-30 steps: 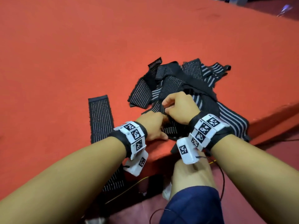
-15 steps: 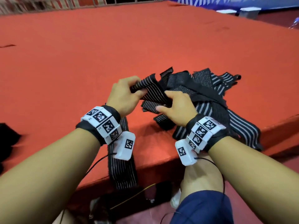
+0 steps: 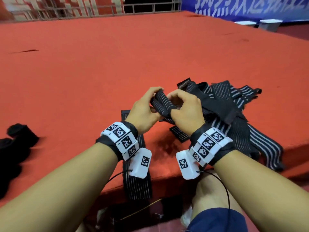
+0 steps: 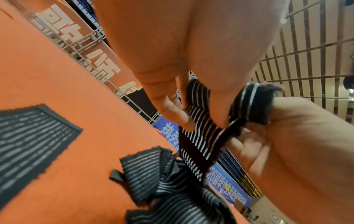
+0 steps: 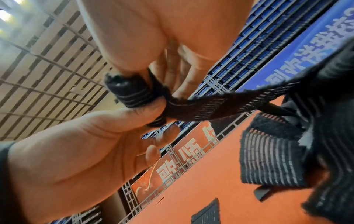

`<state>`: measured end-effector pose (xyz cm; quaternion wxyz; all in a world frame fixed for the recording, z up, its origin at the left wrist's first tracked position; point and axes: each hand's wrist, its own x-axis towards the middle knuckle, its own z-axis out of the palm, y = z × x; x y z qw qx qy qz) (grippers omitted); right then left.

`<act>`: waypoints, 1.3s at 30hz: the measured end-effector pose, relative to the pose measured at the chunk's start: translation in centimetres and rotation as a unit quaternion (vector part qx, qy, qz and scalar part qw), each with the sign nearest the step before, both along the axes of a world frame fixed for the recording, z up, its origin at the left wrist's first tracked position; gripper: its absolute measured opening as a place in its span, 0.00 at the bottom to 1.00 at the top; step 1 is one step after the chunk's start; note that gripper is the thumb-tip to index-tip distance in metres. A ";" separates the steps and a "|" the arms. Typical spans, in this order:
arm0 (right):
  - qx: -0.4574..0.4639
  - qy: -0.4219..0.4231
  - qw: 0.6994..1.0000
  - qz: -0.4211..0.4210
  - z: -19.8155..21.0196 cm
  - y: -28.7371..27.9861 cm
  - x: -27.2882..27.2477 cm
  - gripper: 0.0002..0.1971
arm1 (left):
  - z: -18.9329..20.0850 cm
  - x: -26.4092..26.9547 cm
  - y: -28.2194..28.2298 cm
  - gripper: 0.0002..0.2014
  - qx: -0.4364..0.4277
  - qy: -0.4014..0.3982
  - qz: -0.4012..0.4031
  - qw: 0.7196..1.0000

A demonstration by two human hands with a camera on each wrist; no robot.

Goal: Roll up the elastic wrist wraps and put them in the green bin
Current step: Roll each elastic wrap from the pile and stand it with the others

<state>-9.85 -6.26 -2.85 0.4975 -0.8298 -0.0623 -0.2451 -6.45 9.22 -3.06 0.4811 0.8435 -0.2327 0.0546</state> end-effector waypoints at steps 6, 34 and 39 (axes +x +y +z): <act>0.049 0.065 0.996 0.035 -2.0 -4.8 0.6 0.15 | -1.4 1.5 -3.5 0.16 0.109 0.018 0.024 0.994; -0.248 0.341 0.906 -0.021 -3.2 -11.5 4.0 0.25 | -2.5 4.9 -10.8 0.04 0.137 0.100 -0.003 0.986; -0.204 0.354 0.911 -0.052 -3.0 -11.0 4.3 0.21 | -0.8 4.5 -8.9 0.11 0.167 0.071 0.023 0.983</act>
